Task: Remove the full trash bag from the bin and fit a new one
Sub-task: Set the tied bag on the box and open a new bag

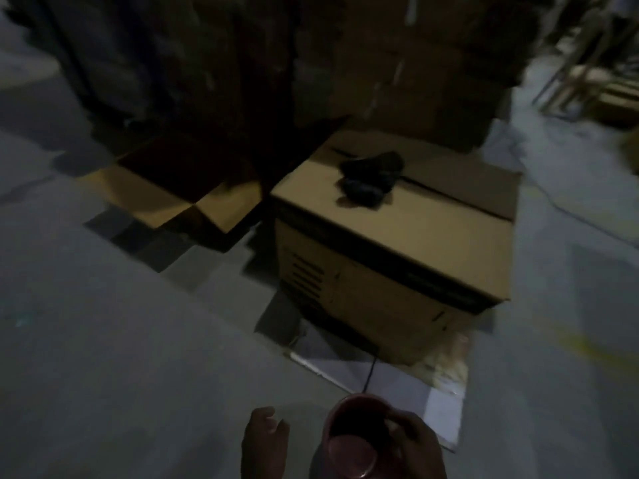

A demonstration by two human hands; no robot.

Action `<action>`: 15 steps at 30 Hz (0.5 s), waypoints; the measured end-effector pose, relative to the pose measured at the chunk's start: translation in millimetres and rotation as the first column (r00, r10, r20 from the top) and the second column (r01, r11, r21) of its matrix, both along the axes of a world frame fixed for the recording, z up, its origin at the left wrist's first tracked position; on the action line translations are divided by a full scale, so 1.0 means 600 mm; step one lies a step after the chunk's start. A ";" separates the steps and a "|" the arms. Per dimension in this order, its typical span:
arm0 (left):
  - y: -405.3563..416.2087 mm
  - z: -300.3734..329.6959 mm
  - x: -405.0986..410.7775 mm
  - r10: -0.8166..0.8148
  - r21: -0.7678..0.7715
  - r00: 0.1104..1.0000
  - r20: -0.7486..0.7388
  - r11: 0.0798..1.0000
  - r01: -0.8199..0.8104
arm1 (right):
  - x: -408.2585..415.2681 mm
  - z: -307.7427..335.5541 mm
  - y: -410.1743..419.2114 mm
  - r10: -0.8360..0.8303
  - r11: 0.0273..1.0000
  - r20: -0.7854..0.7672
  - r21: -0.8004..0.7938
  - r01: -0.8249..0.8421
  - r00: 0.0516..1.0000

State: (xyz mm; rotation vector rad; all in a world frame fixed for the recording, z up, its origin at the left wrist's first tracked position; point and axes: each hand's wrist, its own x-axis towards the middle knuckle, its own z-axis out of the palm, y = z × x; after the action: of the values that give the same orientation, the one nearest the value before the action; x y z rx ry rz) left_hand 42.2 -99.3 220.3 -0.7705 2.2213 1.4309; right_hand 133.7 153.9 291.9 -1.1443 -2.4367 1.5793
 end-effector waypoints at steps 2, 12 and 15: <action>0.045 0.061 -0.043 -0.047 0.003 0.997 -0.055 0.999 0.047 | -0.023 0.041 0.044 -0.104 0.994 -0.020 -0.044 0.103 0.994; 0.197 0.229 -0.242 -0.432 -0.079 0.882 -0.188 0.902 0.425 | -0.131 0.111 0.172 -0.163 0.975 -0.085 0.136 0.174 0.983; 0.220 0.241 -0.299 -0.512 -0.093 0.829 -0.225 0.858 0.504 | -0.191 0.137 0.186 -0.112 0.964 -0.107 0.229 0.134 0.988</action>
State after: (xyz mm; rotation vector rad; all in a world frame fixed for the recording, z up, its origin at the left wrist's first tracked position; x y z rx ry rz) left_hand -137.1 33.0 365.1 0.0193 2.3824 1.2666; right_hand 19.1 265.3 374.0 -1.1291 -2.3635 1.2402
